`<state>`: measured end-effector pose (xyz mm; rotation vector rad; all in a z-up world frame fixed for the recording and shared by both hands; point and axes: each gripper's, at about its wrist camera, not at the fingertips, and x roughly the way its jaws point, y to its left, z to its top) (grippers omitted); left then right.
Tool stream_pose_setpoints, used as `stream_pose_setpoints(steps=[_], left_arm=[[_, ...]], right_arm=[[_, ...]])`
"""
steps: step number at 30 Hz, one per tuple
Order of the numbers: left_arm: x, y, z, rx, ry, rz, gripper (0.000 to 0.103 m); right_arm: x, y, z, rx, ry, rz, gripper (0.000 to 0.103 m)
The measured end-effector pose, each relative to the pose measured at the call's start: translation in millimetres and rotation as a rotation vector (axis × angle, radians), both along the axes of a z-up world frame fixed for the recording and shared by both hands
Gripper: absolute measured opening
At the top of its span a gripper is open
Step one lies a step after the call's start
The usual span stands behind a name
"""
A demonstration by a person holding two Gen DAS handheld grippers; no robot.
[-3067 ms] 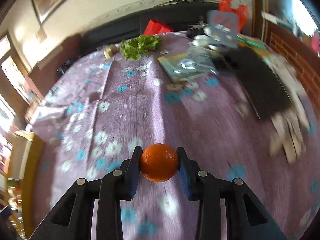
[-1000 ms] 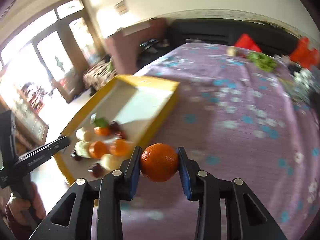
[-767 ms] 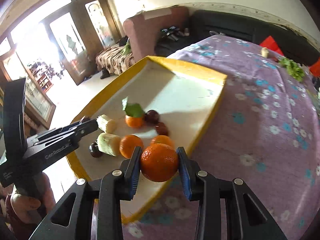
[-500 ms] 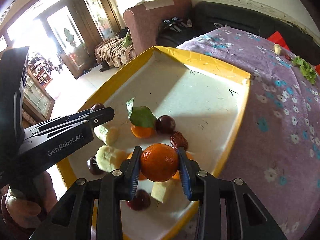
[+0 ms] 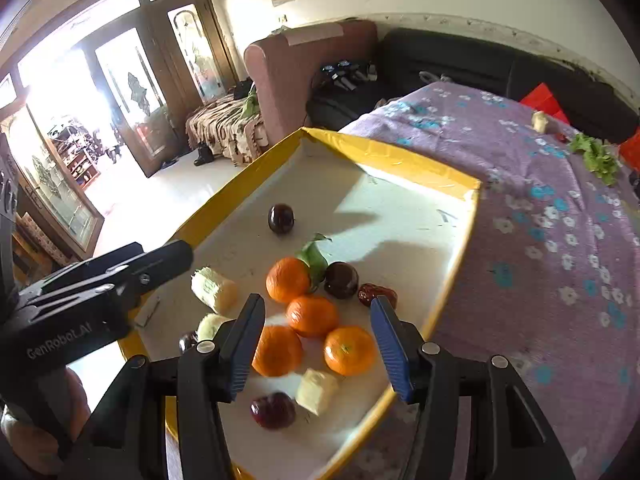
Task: Organize fruits
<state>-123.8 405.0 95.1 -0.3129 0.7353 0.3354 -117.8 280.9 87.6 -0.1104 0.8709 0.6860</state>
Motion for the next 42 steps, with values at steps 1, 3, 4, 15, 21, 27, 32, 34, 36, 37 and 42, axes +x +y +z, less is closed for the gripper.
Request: stream_pose_setpoints(steps=[1,3,4,15,21,27,32,34,36,37,42], left_arm=[[-6,-6,3,0.023,-0.008,0.012,0.081],[-17,-19,8,0.067,-0.021,0.035,0.084],[-23,-27,10,0.089,-0.031,0.045,0.087],[-47,-108,20,0.227,-0.095,0.058,0.102],[-39,-132,14,0.262,-0.029,0.018,0.102],[-39,-137,6,0.253,0.012,-0.002,0.102],[-38,-137,4,0.236,0.022,-0.012,0.102],[-38,-136,3,0.233,0.024,-0.015,0.102],[-38,-136,3,0.232,0.022,-0.015,0.102],[-38,-136,3,0.231,0.021,-0.015,0.102],[-43,-132,8,0.249,-0.018,0.011,0.102]], right_arm=[[-4,-6,2,-0.008,-0.013,-0.008,0.062],[-14,-21,4,-0.020,-0.041,-0.032,0.064],[-20,-30,5,-0.023,-0.055,-0.046,0.066],[-65,-132,-9,-0.063,-0.097,-0.253,0.073],[-71,-151,-10,-0.061,-0.090,-0.297,0.074],[-77,-152,-7,-0.039,-0.102,-0.288,0.082],[-78,-149,-10,-0.045,-0.093,-0.285,0.082],[-78,-148,-10,-0.049,-0.091,-0.289,0.082],[-78,-146,-10,-0.052,-0.091,-0.288,0.082],[-78,-145,-9,-0.055,-0.091,-0.287,0.082],[-79,-139,-8,-0.060,-0.099,-0.276,0.082]])
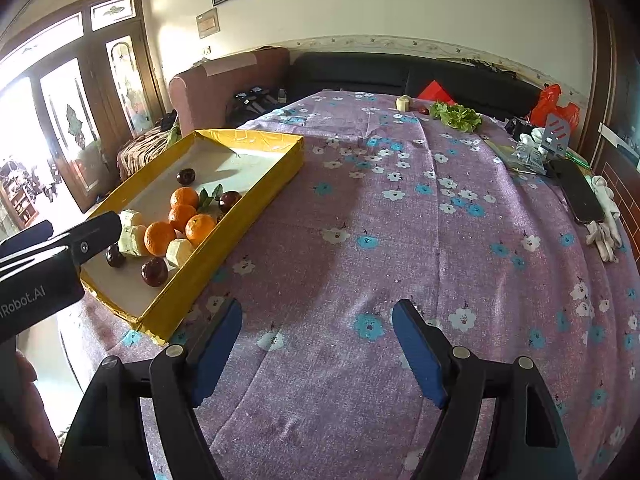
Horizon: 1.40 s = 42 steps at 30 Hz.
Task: Organize fruits
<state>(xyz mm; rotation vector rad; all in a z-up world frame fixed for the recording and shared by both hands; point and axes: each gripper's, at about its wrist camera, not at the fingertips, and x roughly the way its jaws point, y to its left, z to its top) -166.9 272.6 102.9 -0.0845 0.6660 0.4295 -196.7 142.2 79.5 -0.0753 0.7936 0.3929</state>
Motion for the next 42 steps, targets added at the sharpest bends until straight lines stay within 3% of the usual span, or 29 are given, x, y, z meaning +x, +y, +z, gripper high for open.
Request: stream_pose_setpoints(steps=[3,6,10,12,24,32,42], left_arm=[[-14,-1,12,0.078,-0.088,0.068,0.102],[-42,-3,33,0.142,-0.257,0.133,0.103],[-77,-6,55,0.163,-0.481,0.094,0.103],[-85,-6,55,0.160,-0.512,0.088,0.103],[-58,20,30,-0.074,-0.330,0.062,0.103],[-48,19,18,-0.036,-0.207,0.084,0.103],[-38,24,4,-0.070,-0.116,0.084,0.103]], right_arm=[[-2,3,2,0.000,-0.009,0.005,0.082],[-4,5,4,0.005,-0.019,0.010,0.083],[-8,7,6,0.005,-0.031,0.020,0.083],[-10,9,7,0.004,-0.037,0.027,0.083],[-20,18,9,-0.012,-0.061,0.063,0.085],[-25,30,5,-0.028,-0.057,0.101,0.086],[-26,38,3,-0.039,-0.047,0.123,0.087]])
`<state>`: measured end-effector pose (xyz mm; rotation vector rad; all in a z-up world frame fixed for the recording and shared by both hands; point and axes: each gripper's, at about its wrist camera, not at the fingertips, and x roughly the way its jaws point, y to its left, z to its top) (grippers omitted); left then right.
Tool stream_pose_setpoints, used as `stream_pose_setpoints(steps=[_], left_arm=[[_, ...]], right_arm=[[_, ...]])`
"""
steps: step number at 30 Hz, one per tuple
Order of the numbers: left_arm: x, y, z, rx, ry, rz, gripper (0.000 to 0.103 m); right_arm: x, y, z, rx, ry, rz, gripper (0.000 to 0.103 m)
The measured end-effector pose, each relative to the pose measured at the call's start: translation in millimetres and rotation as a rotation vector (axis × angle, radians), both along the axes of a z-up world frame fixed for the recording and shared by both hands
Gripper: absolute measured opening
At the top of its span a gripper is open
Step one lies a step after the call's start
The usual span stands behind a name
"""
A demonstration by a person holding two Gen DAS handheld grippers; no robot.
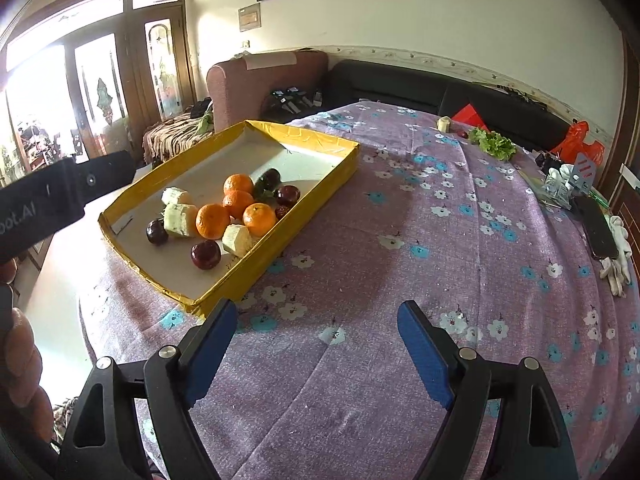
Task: Organize fruits
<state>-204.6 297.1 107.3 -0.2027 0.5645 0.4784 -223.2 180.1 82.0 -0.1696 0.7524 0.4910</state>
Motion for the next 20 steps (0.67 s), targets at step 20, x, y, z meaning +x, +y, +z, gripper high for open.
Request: stream_pose_setpoints(steps=[20], left_arm=[[11,-1,-12,-0.021,0.112,-0.009,0.103]], right_arm=[[-2,9,0,0.004,0.015,0.025,0.089]])
